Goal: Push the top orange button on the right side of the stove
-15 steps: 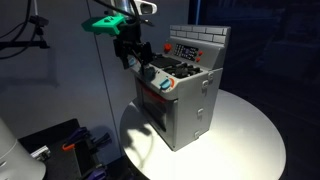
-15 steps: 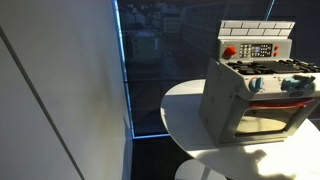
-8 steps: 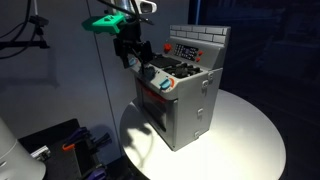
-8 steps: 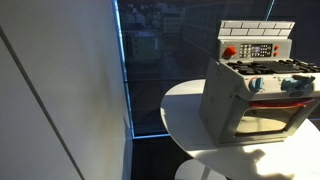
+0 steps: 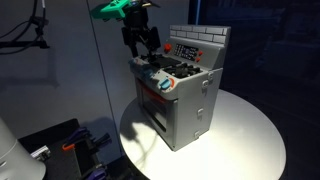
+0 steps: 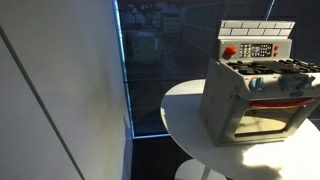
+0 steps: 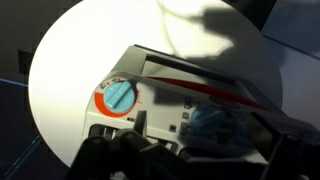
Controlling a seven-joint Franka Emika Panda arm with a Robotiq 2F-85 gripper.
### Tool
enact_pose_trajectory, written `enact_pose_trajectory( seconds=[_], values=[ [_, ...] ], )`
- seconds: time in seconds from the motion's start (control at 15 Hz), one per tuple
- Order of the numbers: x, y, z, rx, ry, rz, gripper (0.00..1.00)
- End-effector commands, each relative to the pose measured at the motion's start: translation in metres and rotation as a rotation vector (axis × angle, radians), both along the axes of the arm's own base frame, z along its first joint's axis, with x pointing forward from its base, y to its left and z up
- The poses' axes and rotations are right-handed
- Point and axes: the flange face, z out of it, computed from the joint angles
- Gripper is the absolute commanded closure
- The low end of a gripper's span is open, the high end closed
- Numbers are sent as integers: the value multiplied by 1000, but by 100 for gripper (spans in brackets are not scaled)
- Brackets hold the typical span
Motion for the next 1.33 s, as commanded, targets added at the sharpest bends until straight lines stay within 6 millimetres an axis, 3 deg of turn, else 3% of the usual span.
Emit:
enact_pose_trajectory(
  seconds=[0.0, 0.33, 0.87, 1.13, 1.27],
  values=[
    [31, -11, 14, -10, -11, -110, 0],
    [62, -25, 19, -15, -67, -256, 0],
    [105, -43, 7, -40, -156, -379, 0],
    [116, -45, 5, -43, -167, -409, 0],
    [109, -42, -1, -27, -153, -386, 0]
  ],
)
